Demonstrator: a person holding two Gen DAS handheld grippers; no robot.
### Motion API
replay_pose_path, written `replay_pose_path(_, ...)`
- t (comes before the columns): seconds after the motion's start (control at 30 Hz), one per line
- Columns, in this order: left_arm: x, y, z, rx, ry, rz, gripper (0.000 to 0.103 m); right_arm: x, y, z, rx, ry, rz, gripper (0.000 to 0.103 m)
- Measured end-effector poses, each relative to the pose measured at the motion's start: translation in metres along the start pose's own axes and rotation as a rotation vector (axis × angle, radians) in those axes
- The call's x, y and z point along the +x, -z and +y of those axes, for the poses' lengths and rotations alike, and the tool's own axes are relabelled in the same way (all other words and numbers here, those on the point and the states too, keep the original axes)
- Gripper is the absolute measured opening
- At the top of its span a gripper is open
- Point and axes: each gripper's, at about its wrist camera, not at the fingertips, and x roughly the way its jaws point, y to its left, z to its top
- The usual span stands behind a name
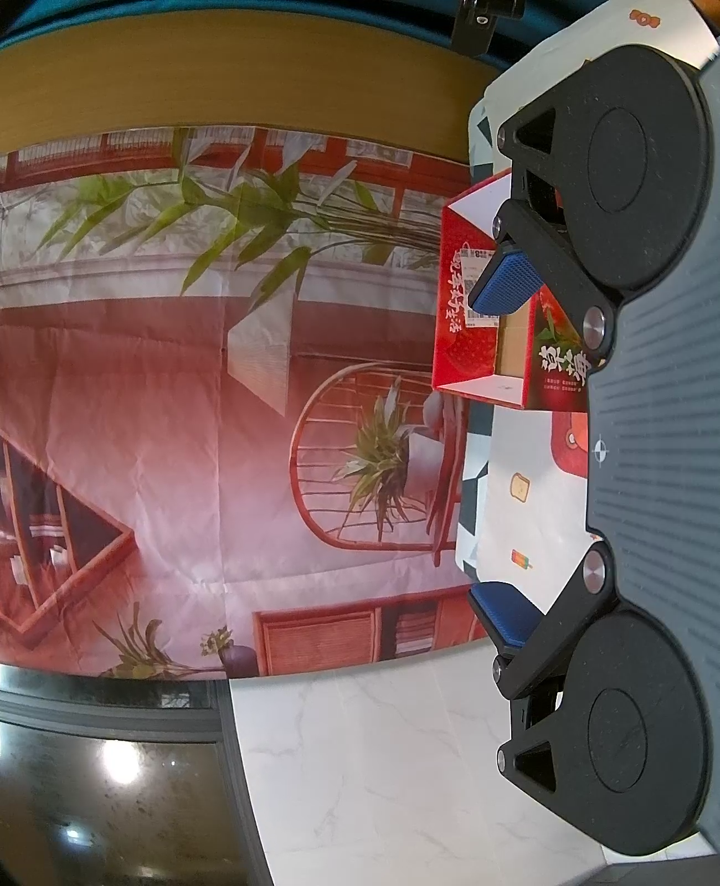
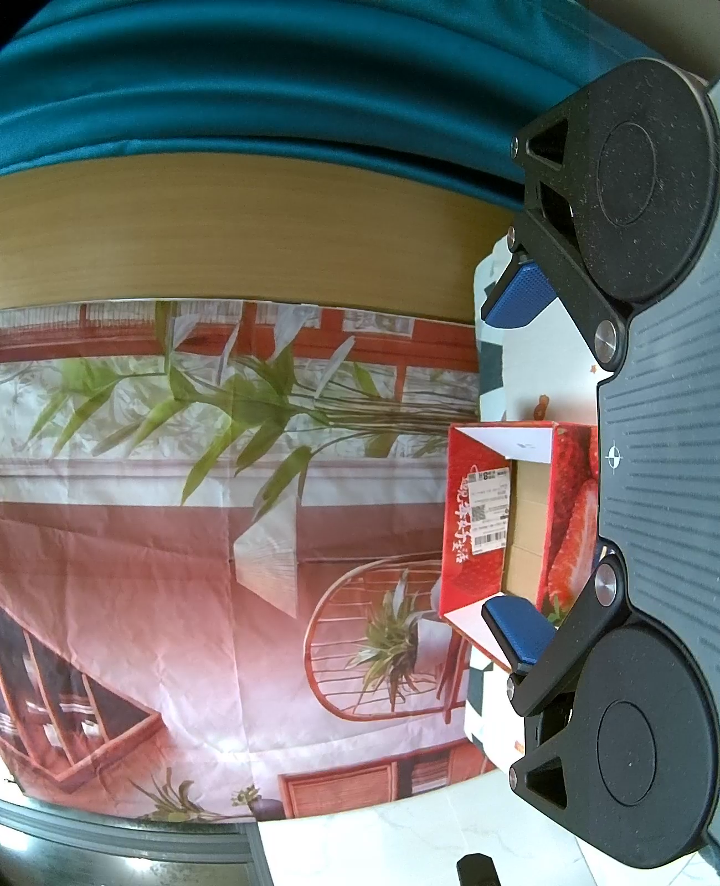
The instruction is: Organize soft objects
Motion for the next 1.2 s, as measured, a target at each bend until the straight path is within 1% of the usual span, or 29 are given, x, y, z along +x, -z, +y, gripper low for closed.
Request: replay_pose_path(1.2,0.0022,-0.0006,0.0028,-0.007,-0.003,0.005,0.103,0.0009,-0.0015,0.0011,-0.003,0.003,0.003,0.103)
